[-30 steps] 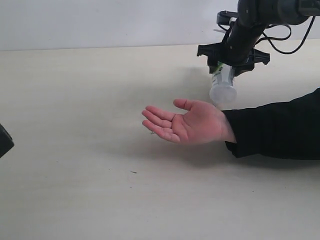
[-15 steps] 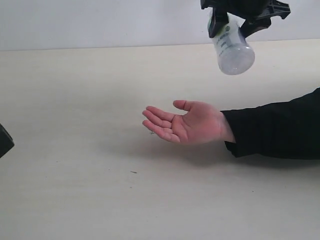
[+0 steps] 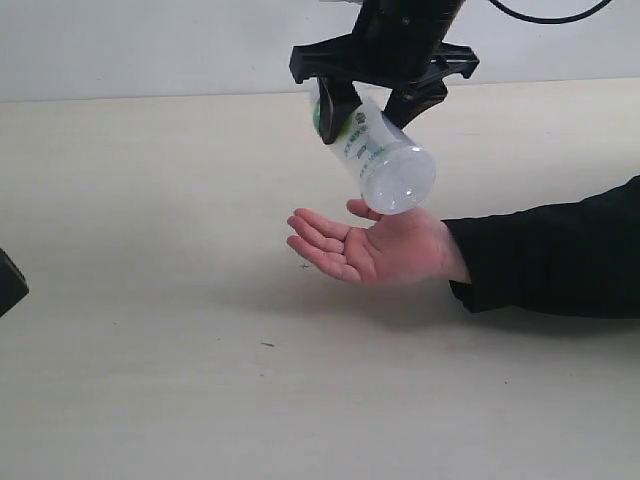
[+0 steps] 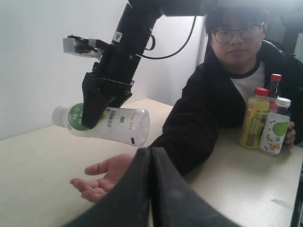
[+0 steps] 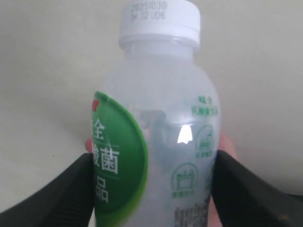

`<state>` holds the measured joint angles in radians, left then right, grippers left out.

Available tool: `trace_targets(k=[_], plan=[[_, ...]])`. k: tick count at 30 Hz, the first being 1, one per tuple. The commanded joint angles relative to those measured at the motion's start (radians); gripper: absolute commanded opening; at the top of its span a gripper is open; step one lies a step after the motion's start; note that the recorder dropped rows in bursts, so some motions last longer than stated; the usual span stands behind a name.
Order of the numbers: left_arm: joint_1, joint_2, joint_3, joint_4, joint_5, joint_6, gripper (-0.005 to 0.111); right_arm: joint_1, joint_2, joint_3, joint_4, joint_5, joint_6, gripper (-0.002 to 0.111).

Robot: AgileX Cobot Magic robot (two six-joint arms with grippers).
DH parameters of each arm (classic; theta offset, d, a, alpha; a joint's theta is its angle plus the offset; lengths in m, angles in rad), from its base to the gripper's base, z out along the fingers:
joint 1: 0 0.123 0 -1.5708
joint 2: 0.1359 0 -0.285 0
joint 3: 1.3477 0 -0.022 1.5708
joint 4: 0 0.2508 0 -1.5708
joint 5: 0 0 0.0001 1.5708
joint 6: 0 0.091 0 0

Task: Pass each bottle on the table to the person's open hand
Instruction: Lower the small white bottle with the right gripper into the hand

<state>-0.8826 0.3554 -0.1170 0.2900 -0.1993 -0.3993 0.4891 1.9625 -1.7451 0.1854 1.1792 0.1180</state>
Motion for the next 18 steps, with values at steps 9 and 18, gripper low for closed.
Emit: trace_targets(k=[9, 18], plan=[[0.001, -0.006, 0.001, 0.002, -0.005, 0.002, 0.001, 0.044, -0.007, 0.16, -0.064, -0.123, 0.093, 0.0], [0.001, -0.006, 0.001, 0.002, -0.005, 0.002, 0.001, 0.046, -0.007, 0.274, -0.047, -0.276, 0.119, 0.0]])
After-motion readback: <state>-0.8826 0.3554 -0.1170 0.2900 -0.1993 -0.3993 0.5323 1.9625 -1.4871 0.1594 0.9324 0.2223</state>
